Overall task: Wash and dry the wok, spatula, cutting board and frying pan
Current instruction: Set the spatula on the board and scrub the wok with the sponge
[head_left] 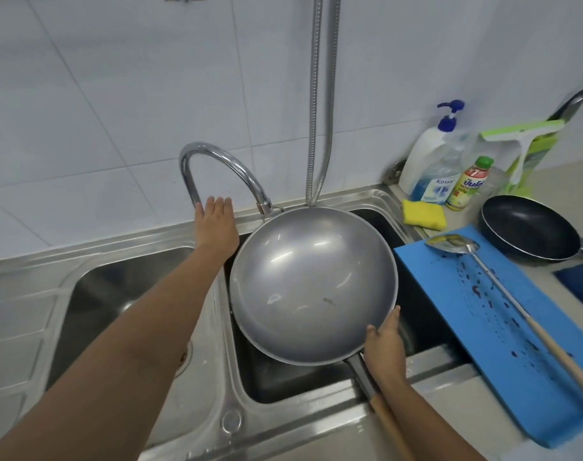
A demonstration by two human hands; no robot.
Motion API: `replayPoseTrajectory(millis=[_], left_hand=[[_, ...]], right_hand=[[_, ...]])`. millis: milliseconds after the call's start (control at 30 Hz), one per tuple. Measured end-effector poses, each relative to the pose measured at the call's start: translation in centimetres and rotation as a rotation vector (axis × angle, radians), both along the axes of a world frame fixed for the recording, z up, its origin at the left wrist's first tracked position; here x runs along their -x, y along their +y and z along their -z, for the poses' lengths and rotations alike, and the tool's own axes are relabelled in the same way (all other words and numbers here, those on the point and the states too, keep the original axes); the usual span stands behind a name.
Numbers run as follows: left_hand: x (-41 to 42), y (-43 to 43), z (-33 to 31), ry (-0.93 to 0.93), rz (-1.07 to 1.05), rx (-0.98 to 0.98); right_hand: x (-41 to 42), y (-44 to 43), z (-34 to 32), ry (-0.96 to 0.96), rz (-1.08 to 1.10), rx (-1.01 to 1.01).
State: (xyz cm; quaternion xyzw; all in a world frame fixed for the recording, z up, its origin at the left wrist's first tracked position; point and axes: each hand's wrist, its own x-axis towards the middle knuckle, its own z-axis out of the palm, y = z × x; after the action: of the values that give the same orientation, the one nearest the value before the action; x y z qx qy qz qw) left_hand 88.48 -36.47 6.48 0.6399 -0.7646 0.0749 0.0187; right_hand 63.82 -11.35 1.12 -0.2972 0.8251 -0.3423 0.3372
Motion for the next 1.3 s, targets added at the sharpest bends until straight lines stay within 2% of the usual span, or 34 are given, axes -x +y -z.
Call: replayPoseTrajectory(millis=[133,267,367,500,600,733,833,933,1000,1067,1167,1300], left_hand=[[-1.7,0.6,1.3,0.067,0.103,0.105],[-2.3,3.1,3.2,0.217,0.080,0.198],[-2.1,6.6,5.8,0.277,0.041,0.164],[-0.8,9.5,6.8,0.228,-0.062,0.050],[1.2,12.0,8.2,0.137,-0.009,-0.114],[4.3,14.6,11.5,0.039,-0.016,-0.517],[7.7,15.3,13.1,0.113,-0.002,-0.688],[12.9,16.2,13.6,0.322,0.209,-0.806],[15.5,16.1,13.3,0.432,0.340,-0.813],[16.2,15.3,13.6,0.442,0.371,-0.792],[12.7,13.6,15.5,0.295,0.317,-0.710],[5.5,9.2,15.9,0.080,0.115,-0.461]], right_hand=[[-0.2,0.1,-0.3,0.020,0.014,-0.007],[-0.6,0.0,-0.9,0.014,0.023,-0.011],[-0.8,0.0,-1.2,0.008,0.016,-0.024],[-1.0,0.0,-1.3,0.019,0.023,-0.035],[-1.0,0.3,-1.4,0.012,0.006,-0.034],[-0.9,0.3,-1.1,0.000,0.011,-0.006],[-0.8,0.1,-0.7,0.015,0.004,0.024],[-0.4,-0.1,-0.2,0.032,0.001,0.012],[-0.2,0.0,0.0,0.038,-0.008,-0.011],[0.0,0.0,0.0,0.020,-0.013,-0.006],[0.4,-0.2,0.2,-0.016,-0.012,-0.006],[0.4,-0.1,0.4,-0.038,0.001,-0.014]])
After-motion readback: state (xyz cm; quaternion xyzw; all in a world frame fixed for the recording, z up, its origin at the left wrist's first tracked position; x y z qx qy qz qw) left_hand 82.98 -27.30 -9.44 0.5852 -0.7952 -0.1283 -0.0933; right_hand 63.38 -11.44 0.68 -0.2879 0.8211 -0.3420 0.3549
